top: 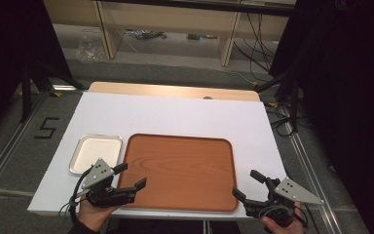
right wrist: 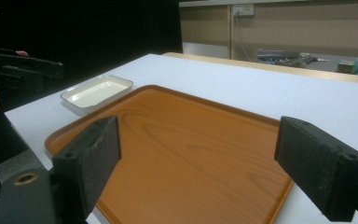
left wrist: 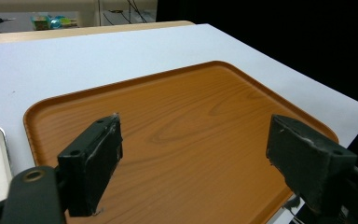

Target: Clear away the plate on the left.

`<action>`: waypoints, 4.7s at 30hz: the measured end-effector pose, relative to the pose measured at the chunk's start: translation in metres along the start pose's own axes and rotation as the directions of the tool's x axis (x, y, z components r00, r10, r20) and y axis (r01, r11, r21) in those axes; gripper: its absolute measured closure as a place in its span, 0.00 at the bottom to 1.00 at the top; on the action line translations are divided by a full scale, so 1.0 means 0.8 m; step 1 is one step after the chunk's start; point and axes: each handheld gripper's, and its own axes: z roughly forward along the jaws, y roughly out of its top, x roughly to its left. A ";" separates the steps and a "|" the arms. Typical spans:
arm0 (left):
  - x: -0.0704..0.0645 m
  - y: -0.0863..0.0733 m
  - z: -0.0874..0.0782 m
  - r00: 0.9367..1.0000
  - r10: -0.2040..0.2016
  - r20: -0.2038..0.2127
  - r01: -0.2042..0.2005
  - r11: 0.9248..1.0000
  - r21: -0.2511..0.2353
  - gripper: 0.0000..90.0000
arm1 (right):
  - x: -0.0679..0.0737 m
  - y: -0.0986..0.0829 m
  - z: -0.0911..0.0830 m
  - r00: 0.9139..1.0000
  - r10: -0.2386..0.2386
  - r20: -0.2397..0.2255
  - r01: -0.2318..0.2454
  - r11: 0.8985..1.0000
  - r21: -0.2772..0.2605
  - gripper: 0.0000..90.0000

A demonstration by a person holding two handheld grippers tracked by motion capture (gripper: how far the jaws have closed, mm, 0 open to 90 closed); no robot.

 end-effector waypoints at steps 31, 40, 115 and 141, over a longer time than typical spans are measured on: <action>0.020 0.002 0.000 0.999 -0.041 -0.036 0.041 0.999 -0.003 0.20 | -0.004 0.000 0.000 1.000 -0.019 0.022 0.019 1.000 -0.014 0.17; 0.045 0.003 0.000 0.992 -0.103 -0.078 0.105 0.994 0.009 0.20 | -0.002 -0.001 -0.001 1.000 0.016 0.014 -0.016 1.000 0.002 0.17; 0.216 -0.027 -0.026 0.819 -0.270 -0.507 0.353 0.933 0.073 0.26 | 0.002 0.000 0.000 0.999 -0.031 0.011 0.031 0.999 0.012 0.18; 0.270 -0.041 -0.028 0.757 -0.322 -0.568 0.475 0.869 0.140 0.63 | 0.003 -0.001 0.000 1.000 -0.011 0.010 0.011 1.000 0.015 0.18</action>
